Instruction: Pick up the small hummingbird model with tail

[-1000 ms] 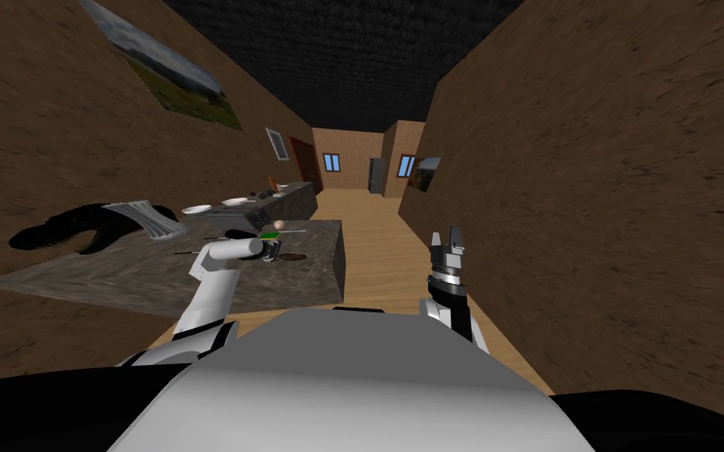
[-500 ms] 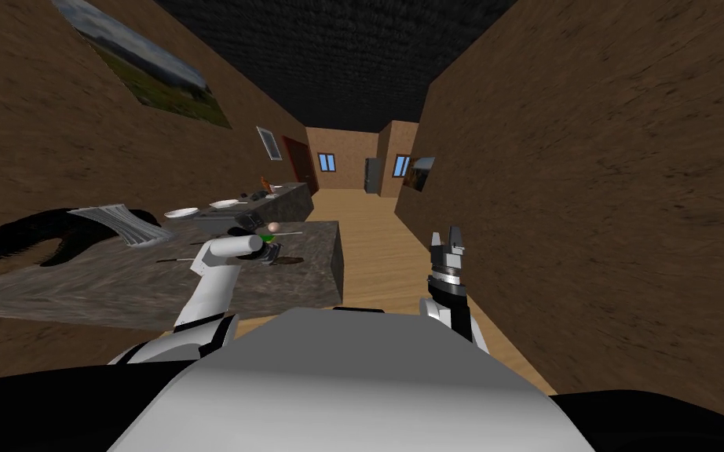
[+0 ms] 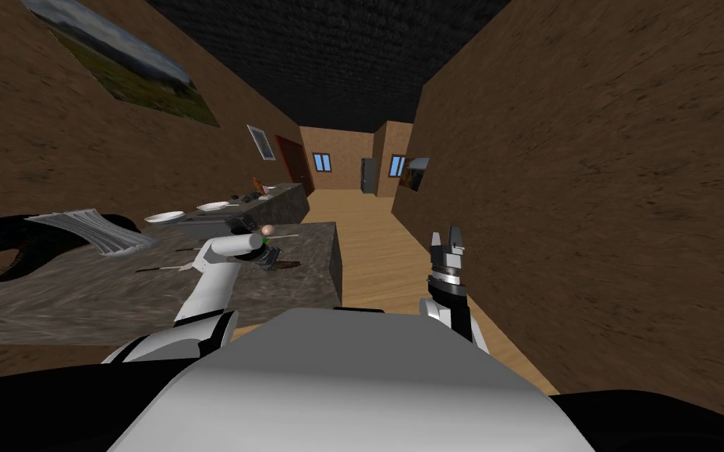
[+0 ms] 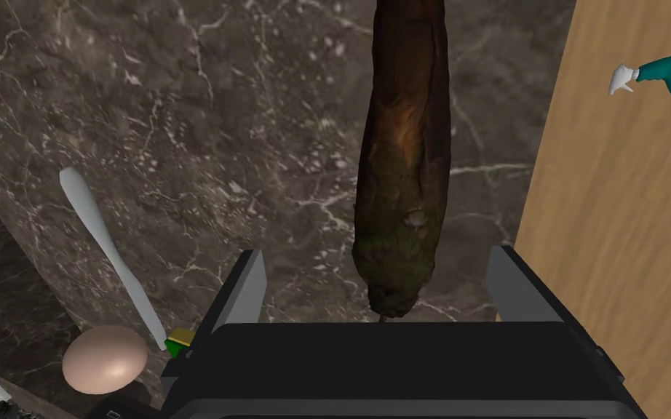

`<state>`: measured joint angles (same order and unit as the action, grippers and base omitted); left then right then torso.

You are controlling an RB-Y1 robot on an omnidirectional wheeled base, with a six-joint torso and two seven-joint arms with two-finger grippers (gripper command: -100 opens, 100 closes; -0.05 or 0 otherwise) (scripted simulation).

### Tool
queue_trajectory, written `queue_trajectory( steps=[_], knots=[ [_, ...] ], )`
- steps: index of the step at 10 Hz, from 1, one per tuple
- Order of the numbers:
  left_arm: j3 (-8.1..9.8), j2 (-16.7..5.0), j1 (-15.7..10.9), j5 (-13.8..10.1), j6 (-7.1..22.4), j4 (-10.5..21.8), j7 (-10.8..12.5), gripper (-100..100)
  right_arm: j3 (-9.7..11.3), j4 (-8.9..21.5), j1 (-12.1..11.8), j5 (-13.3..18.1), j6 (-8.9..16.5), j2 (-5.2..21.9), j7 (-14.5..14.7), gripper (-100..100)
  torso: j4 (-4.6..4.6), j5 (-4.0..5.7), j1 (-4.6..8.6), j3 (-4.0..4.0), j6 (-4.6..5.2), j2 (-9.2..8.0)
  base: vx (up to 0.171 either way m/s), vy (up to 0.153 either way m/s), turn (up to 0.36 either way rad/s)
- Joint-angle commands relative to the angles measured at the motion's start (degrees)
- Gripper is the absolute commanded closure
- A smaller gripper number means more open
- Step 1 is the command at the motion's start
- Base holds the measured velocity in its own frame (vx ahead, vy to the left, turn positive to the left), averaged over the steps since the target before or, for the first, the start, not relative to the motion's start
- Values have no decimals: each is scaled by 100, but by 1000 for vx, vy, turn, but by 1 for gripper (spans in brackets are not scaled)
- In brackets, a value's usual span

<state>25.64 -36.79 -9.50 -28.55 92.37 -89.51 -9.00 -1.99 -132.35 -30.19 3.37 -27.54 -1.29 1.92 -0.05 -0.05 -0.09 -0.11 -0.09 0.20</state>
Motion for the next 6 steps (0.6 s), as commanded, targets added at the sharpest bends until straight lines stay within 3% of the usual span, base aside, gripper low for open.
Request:
queue_trajectory(
  steps=[1,4,5,6],
  knots=[
    [-50,-30,-32,-11,209,105,71,-100,0,0,0,0,0,0,0,0,0,0,0,0,0,0,32,11,-35],
    [-175,-27,-3,-36,557,390,191,-100,0,0,0,0,0,0,0,0,-2,1,5,-4,1,7,59,18,-57],
    [-147,-38,-36,-30,503,288,179,-100,0,0,0,0,0,0,0,0,-3,0,0,-8,1,14,0,0,0],
    [-154,-34,-32,-29,533,295,194,0,0,0,0,0,0,0,0,0,1,2,8,2,0,-4,0,0,0]
  ],
)
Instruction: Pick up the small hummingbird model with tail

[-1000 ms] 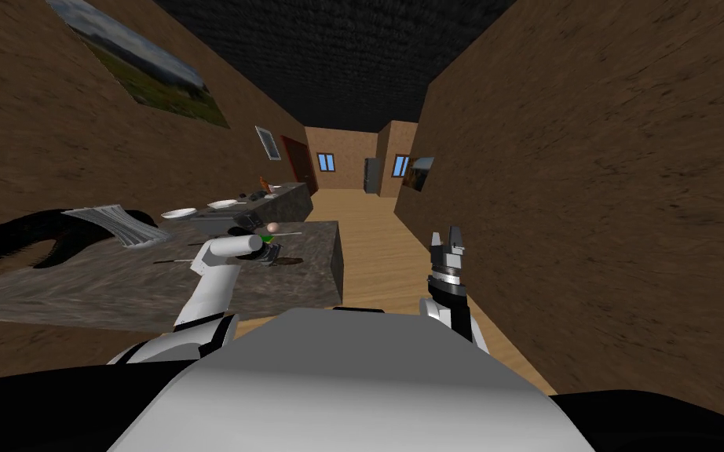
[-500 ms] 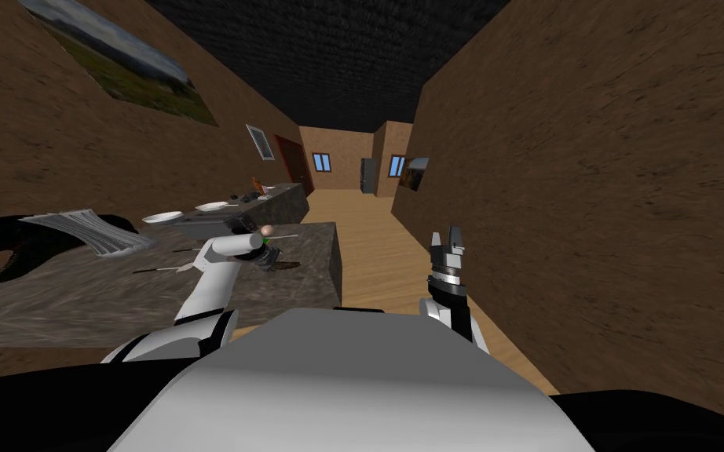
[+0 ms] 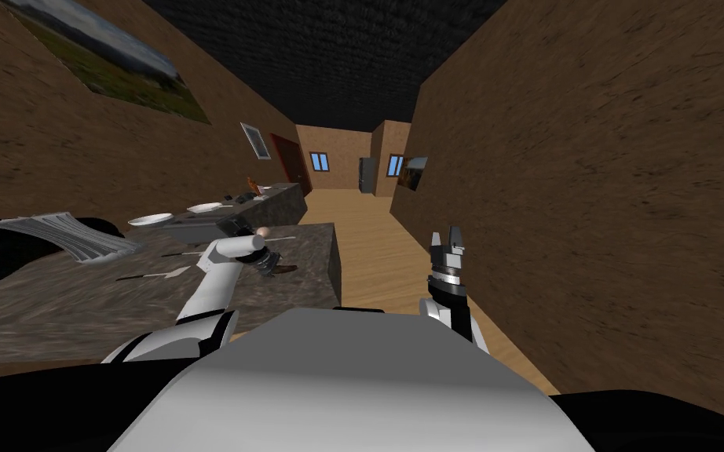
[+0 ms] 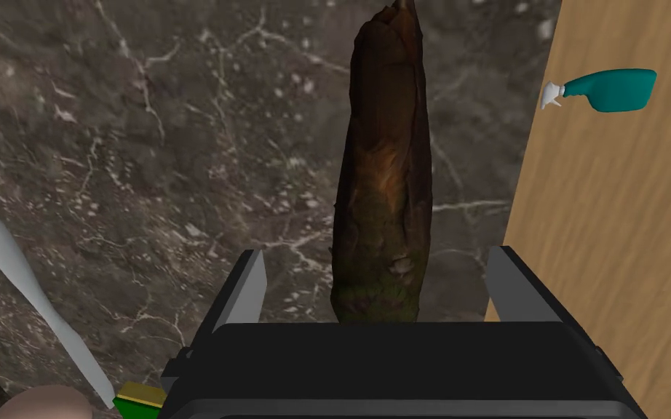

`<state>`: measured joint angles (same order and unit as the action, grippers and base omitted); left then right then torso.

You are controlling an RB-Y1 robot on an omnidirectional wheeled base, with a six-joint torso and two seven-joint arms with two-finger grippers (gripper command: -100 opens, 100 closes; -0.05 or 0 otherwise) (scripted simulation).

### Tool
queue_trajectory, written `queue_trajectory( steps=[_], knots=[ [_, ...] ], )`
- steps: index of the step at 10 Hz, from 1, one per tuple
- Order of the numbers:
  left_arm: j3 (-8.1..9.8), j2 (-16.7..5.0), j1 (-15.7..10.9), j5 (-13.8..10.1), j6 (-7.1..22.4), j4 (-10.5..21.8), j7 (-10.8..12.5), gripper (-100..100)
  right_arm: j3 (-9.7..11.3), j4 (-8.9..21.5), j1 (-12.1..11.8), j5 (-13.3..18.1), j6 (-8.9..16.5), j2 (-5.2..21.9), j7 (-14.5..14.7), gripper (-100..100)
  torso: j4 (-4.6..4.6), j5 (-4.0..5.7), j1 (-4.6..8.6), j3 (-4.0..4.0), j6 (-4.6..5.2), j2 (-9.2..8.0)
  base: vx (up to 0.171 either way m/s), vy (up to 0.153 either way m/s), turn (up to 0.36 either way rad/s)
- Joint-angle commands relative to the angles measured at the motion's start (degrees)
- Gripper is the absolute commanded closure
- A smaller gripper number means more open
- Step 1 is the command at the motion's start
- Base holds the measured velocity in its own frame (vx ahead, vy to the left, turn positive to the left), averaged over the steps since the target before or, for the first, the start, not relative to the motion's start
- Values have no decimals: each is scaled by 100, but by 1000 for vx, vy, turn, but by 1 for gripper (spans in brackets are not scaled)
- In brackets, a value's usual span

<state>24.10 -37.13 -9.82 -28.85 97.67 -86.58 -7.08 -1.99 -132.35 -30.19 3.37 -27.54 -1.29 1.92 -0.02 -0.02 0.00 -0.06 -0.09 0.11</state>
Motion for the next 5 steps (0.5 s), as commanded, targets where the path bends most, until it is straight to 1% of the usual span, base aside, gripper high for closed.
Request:
queue_trajectory(
  steps=[1,4,5],
  knots=[
    [-156,54,10,45,-160,62,195,-100,0,0,0,0,0,0,0,0,0,0,0,0,0,0,-31,45,-112],
    [-389,135,24,112,-401,155,486,-100,0,0,1,0,0,1,0,0,6,-7,-27,16,1,-28,-68,74,-110],
    [-335,116,24,95,-354,147,403,-100,0,0,1,0,0,1,0,0,6,-6,-27,16,0,-27,-26,33,-25]
  ],
)
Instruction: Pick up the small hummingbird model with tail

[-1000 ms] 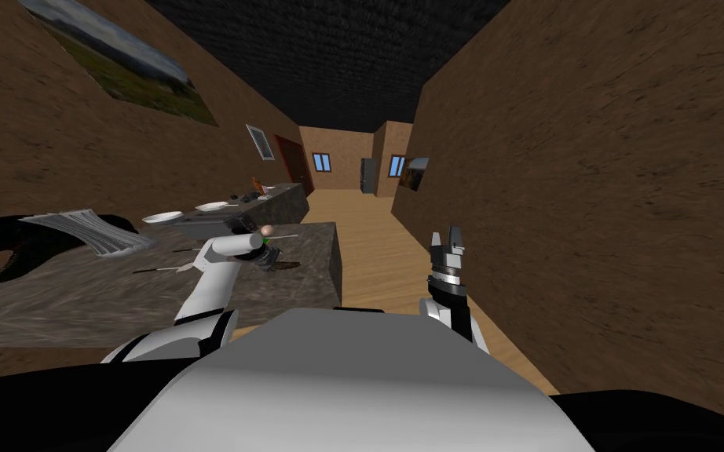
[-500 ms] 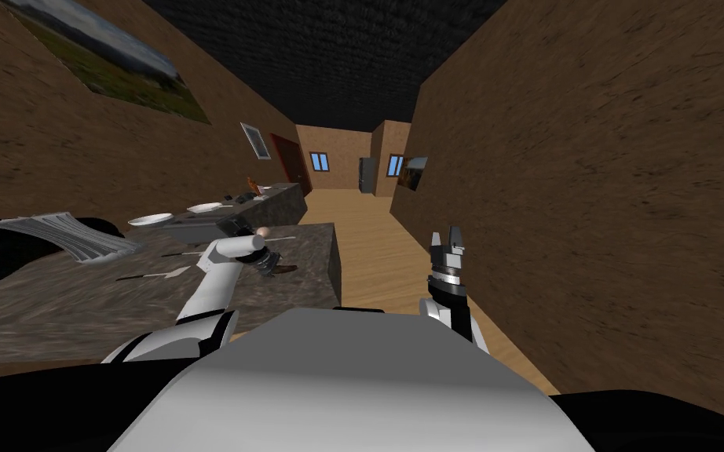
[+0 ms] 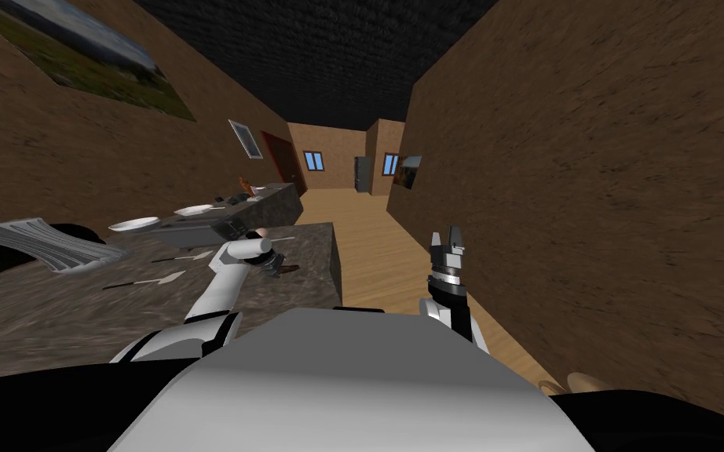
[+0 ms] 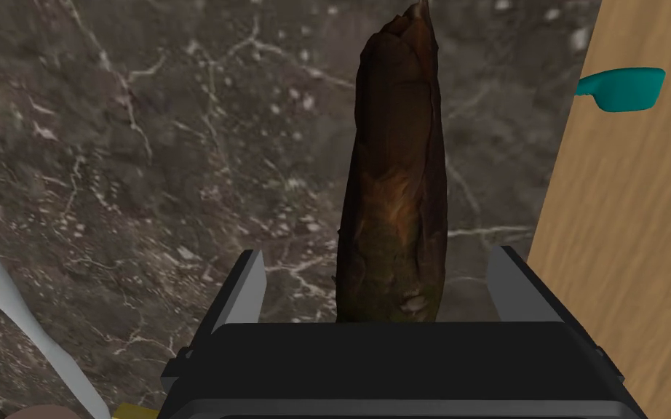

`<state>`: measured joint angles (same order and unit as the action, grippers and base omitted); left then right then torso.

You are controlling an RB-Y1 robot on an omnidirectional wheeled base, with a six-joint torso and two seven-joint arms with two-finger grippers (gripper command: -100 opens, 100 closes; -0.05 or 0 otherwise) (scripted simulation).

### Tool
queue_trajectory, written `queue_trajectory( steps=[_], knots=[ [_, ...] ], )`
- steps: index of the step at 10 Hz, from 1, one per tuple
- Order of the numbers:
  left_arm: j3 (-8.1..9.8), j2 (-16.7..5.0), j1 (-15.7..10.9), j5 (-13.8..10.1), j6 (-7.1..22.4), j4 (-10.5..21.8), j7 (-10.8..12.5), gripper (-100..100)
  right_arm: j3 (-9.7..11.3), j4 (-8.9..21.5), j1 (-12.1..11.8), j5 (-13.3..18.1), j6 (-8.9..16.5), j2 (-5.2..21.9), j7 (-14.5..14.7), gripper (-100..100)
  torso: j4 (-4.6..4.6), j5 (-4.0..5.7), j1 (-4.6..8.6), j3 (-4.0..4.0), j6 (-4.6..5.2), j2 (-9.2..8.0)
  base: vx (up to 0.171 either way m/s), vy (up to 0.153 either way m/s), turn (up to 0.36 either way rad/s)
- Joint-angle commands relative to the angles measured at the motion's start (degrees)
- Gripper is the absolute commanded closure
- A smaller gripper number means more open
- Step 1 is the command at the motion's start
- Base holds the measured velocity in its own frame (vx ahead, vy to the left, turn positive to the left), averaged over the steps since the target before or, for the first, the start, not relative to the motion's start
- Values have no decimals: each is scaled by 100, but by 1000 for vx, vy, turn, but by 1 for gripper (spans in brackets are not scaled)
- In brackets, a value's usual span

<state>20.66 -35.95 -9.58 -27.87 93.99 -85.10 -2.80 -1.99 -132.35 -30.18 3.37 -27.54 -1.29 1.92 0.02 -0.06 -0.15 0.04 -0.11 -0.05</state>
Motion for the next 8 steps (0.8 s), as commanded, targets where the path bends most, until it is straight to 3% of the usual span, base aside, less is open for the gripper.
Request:
queue_trajectory(
  steps=[1,5,6,7,8],
  knots=[
    [0,0,0,0,0,0,0,100,0,0,0,0,0,0,0,0,0,0,0,0,0,0,-5,6,6],
    [1,-1,0,0,1,-1,-4,100,0,0,0,0,0,0,0,0,-5,2,12,-11,1,18,0,0,0],
    [1,-1,1,0,2,0,-3,0,0,0,0,0,0,0,0,0,-4,3,13,-11,1,17,0,0,0],
    [150,-51,-12,-41,168,-70,-184,100,0,0,0,0,0,0,0,0,-4,4,14,-10,1,17,52,-34,139],
    [227,-78,-17,-64,248,-101,-282,100,0,0,-2,0,0,-1,0,0,-5,9,24,-16,-8,29,98,-80,162]
  ],
)
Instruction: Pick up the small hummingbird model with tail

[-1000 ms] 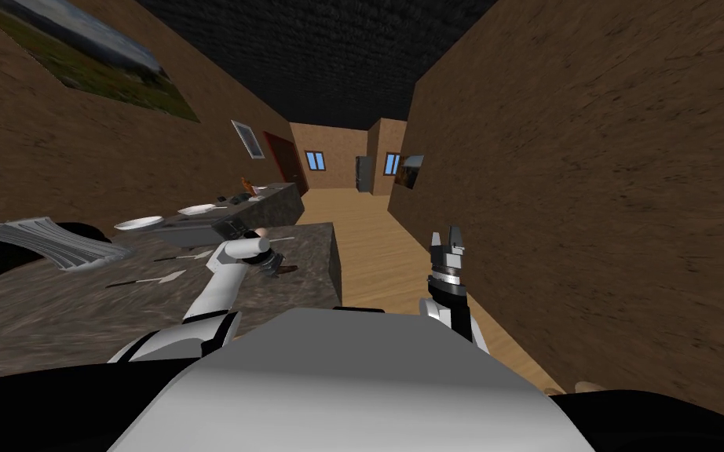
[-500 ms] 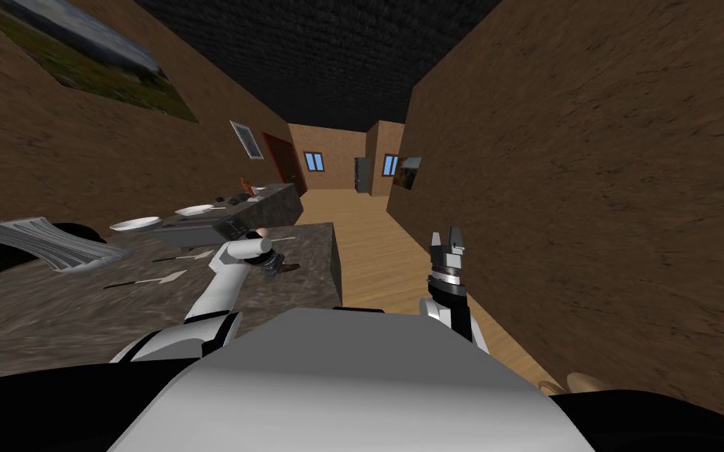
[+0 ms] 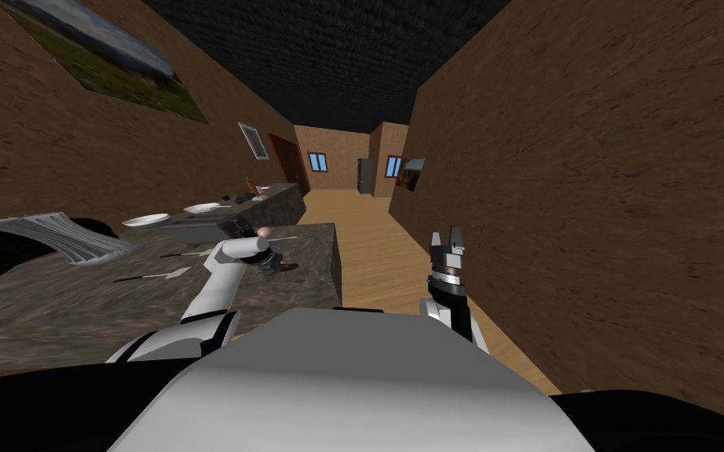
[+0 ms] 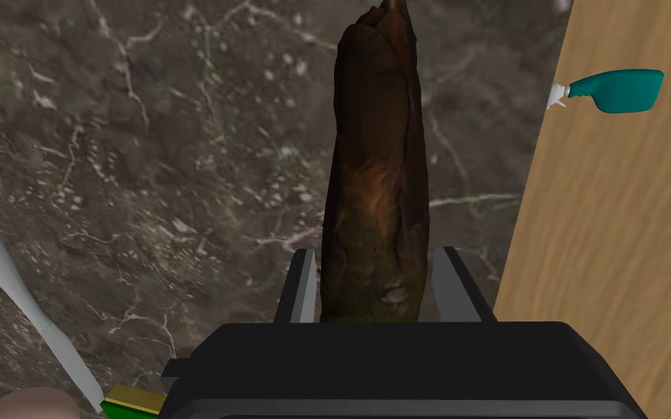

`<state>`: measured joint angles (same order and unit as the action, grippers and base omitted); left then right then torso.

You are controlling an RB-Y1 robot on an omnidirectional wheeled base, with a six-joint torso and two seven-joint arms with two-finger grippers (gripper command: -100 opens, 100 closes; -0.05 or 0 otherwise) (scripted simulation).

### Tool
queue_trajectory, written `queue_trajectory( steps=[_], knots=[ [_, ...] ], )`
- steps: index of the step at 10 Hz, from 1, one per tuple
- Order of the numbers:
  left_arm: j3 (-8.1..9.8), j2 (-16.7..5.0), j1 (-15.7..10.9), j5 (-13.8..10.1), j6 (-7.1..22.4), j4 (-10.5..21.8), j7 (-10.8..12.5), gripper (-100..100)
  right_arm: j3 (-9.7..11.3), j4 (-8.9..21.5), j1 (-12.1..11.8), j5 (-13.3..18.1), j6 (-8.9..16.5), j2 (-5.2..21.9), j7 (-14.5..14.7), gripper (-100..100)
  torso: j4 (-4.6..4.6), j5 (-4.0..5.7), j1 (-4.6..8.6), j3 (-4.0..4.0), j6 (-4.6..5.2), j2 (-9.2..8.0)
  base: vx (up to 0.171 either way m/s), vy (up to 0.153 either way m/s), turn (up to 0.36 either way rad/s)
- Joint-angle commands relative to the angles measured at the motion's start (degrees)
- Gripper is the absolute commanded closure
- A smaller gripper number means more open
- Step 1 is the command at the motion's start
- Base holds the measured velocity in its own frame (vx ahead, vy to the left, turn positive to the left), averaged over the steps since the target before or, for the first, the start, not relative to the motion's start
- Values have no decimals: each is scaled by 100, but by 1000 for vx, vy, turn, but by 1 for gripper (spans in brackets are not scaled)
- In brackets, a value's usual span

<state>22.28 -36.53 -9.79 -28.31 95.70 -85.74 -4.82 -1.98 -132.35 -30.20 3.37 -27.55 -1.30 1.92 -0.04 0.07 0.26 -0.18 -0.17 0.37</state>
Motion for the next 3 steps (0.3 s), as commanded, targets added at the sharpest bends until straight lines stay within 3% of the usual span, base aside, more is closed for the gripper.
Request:
queue_trajectory(
  steps=[1,2,3],
  knots=[
    [143,-46,-1,-42,157,-68,-177,100,0,0,0,0,0,0,0,0,0,0,0,0,0,0,74,-93,117],
    [95,-26,18,-26,110,-83,-93,100,0,0,0,0,0,0,0,0,-1,1,10,0,3,-3,25,-41,31],
    [107,-29,21,-28,134,-94,-111,0,0,0,1,0,0,0,0,0,1,-2,-4,5,9,-13,5,-8,-3]
  ],
)
